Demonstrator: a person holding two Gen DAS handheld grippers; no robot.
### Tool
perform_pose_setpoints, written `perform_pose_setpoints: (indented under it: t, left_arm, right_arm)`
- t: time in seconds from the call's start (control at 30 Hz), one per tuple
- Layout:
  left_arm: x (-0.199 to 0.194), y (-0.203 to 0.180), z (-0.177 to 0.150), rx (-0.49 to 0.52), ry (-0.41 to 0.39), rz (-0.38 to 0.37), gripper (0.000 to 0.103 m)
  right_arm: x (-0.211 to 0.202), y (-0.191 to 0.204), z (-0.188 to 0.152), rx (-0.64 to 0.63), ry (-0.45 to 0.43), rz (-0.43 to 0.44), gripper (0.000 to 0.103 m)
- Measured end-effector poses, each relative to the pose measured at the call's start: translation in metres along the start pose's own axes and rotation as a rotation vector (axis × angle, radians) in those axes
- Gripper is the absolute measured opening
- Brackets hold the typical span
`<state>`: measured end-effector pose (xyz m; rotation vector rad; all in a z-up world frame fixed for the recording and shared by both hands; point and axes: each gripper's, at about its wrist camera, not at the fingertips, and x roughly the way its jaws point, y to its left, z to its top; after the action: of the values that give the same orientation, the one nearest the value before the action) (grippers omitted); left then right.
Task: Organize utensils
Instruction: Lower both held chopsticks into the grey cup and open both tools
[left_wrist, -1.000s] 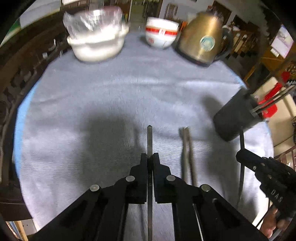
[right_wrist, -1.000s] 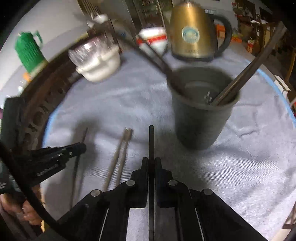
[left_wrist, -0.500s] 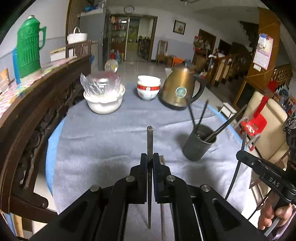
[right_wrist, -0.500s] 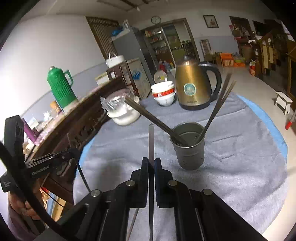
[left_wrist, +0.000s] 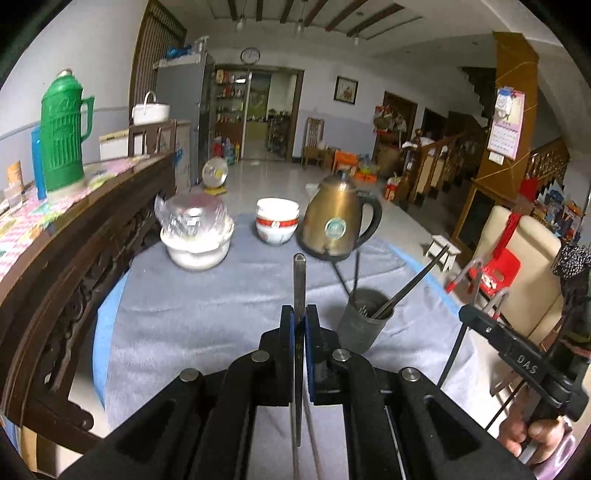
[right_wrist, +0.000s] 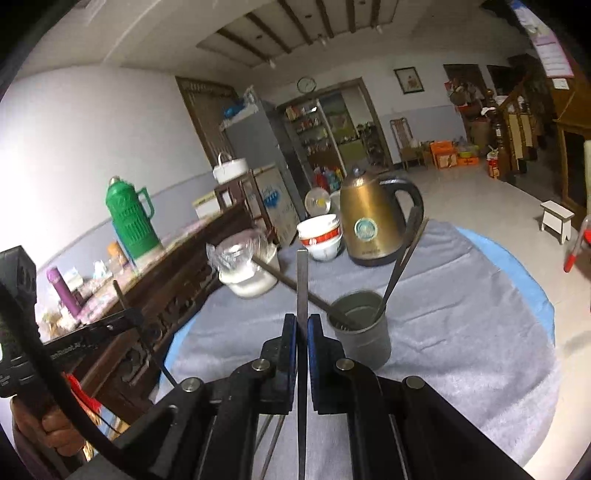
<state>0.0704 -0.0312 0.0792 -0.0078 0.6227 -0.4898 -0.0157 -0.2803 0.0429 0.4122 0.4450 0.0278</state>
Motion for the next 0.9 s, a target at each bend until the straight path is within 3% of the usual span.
perform_pose_setpoints:
  t: [0.4, 0.63, 0.8, 0.9]
  left_arm:
    - [-0.006, -0.038, 0.051, 0.031, -0.136, -0.021, 0.005]
    - [0.0, -0.064, 0.085, -0.002, -0.246, -0.083, 0.005]
    - [0.021, -0.084, 0.099, -0.016, -0.311, -0.048, 0.005]
    - [0.04, -0.094, 0.1, -0.036, -0.34, 0.0, 0.005]
  right_arm:
    - [-0.012, -0.018, 0.04, 0.008, -0.218, -0.055, 0.006]
    - [-0.009, -0.02, 0.071, 0.001, -0.361, -0.088, 0.006]
    - [0.0, -0.017, 0.086, -0.022, -0.494, -0.151, 0.006]
    - [0.013, -0.019, 0.088, -0.012, -0.531, -0.172, 0.006]
